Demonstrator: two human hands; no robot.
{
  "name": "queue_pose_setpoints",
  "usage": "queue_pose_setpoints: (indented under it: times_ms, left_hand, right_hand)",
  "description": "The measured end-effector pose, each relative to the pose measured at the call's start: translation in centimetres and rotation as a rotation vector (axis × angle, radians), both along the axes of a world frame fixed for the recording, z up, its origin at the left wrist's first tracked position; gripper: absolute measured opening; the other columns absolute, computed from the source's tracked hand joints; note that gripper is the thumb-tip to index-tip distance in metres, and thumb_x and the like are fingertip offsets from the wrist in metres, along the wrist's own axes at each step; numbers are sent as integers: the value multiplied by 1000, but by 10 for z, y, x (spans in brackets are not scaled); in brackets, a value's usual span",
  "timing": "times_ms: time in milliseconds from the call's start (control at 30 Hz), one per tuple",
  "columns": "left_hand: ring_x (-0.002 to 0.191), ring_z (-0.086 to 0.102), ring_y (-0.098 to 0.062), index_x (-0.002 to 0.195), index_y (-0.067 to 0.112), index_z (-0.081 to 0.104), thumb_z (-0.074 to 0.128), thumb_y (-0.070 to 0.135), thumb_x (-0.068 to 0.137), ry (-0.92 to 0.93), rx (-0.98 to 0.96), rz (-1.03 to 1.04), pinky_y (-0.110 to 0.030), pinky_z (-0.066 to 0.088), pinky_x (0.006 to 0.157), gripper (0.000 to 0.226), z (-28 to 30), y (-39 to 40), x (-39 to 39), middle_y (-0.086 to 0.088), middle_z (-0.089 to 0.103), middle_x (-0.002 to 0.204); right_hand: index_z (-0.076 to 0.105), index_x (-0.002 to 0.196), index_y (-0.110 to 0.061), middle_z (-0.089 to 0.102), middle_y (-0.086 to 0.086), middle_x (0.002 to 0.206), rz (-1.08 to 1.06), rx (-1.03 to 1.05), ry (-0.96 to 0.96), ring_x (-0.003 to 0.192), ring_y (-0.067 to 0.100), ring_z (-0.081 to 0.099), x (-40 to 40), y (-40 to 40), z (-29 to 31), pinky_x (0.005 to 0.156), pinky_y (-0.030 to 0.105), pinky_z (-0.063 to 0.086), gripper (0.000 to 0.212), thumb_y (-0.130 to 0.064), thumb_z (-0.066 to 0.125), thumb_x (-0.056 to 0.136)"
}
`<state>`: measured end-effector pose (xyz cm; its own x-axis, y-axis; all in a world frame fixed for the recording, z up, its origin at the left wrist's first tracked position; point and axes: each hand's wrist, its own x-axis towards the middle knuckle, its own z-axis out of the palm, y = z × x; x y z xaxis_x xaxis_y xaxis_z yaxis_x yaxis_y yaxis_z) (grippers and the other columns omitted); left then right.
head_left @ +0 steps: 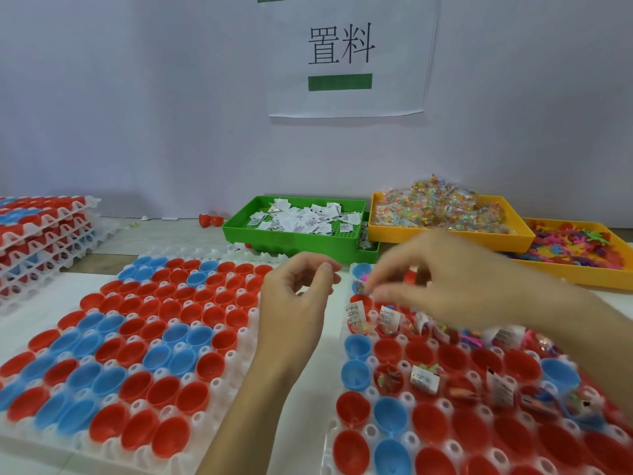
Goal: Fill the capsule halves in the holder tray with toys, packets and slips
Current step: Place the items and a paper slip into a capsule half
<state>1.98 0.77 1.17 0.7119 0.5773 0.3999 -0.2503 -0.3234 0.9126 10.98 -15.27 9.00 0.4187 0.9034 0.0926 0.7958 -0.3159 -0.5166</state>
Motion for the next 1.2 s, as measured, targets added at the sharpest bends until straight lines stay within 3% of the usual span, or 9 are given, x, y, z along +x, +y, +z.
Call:
queue_pose_setpoints:
  times_ms: [133,300,400,467,600,800,867,967,1200]
  left_hand:
    - [67,62,-4,77,18,71,57,2,92,24,-5,26,-18,47,62,26,-2,-2,3,6,70,71]
    - [67,61,-2,75,19,70,56,1,91,40,13,34,-16,47,61,28,-1,-4,2,6,70,72]
    - [69,61,-3,74,23,70,56,3,91,49,26,38,-16,48,62,29,0,-5,1,8,70,73]
    - [71,62,-4,75,24,70,56,4,91,50,28,40,-17,49,64,29,0,-5,1,9,70,74]
    - [72,63,-4,75,24,70,56,3,91,54,30,38,-17,50,65,30,-1,-5,2,10,69,73]
    - [71,62,-5,74,21,70,57,3,91,65,41,25,-18,50,64,28,-1,-7,2,10,69,72]
    - [70,62,-5,75,21,70,57,2,91,64,44,23,-18,50,64,28,-2,-8,3,9,69,72]
    - [69,62,-5,73,21,70,57,1,90,61,35,17,-17,49,63,30,-2,-9,3,8,69,71]
    - [71,63,-6,73,26,70,57,3,91,63,38,16,-16,49,64,32,-2,-8,3,9,69,73]
  right_hand:
    - [77,102,-24,75,-13,99,-202,83,-92,86,-4,66,60,49,3,84,15,51,13,-26,67,93]
    - [76,104,-5,72,12,112,-356,10,-147,104,24,66,115,123,-17,84,26,50,20,-16,62,95]
    - [64,86,2,63,12,90,-400,-115,-200,83,29,61,124,153,-36,68,32,53,17,-13,61,94]
    - [43,63,-8,43,8,67,-430,-154,-242,65,24,44,127,165,-44,47,27,34,35,-11,62,92]
    - [63,84,-2,58,11,91,-460,-161,-209,87,28,63,136,178,-48,68,33,56,4,-1,67,86]
    - [39,61,-11,36,7,66,-467,-152,-109,60,23,42,140,167,-47,44,27,29,33,-7,59,86]
    - [56,70,-5,50,10,69,-463,-170,-100,64,22,48,138,164,-45,51,30,44,26,-17,67,89]
    - [66,112,0,67,15,112,-448,-189,-106,101,26,64,138,166,-46,87,36,57,26,-16,68,91]
    - [67,112,1,63,17,121,-501,-24,-46,106,29,64,138,166,-44,88,38,57,23,-7,65,91]
